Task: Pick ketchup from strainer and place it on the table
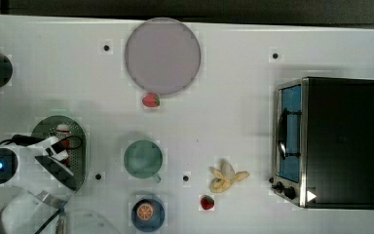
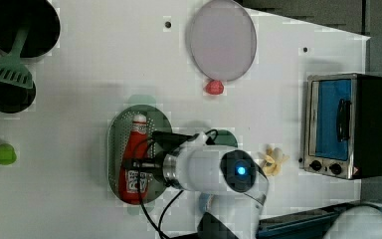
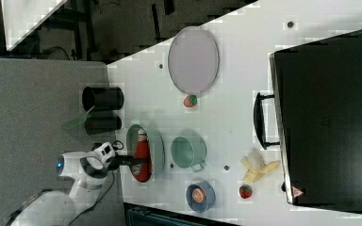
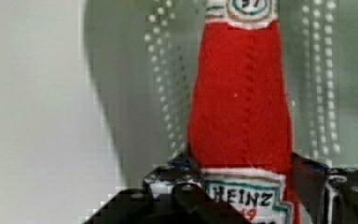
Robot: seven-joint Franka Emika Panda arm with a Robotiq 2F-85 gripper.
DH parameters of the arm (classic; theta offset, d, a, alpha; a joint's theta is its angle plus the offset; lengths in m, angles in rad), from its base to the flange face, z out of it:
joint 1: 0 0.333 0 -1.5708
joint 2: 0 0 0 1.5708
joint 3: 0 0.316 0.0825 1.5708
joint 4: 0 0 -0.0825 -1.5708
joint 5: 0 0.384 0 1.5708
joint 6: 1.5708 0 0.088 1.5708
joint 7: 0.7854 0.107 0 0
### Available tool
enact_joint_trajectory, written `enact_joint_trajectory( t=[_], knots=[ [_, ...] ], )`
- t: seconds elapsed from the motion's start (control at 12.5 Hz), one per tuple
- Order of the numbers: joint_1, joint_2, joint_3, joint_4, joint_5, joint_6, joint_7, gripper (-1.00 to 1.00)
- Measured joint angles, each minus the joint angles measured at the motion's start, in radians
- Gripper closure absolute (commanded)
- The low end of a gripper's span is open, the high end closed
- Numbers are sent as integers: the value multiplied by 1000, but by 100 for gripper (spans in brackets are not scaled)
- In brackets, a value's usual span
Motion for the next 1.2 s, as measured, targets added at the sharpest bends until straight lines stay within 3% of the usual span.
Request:
enact_joint_trajectory(
  t=[0.32, 0.72, 0.96, 1.2],
  knots=[
    [-116, -131, 186, 98, 187, -240, -35, -13],
    [-191, -201, 244, 287, 195, -502, -179, -13],
    [-279, -200, 255, 354, 192, -579, -243, -13],
    [-403, -213, 245, 385, 195, -629, -311, -13]
  ],
)
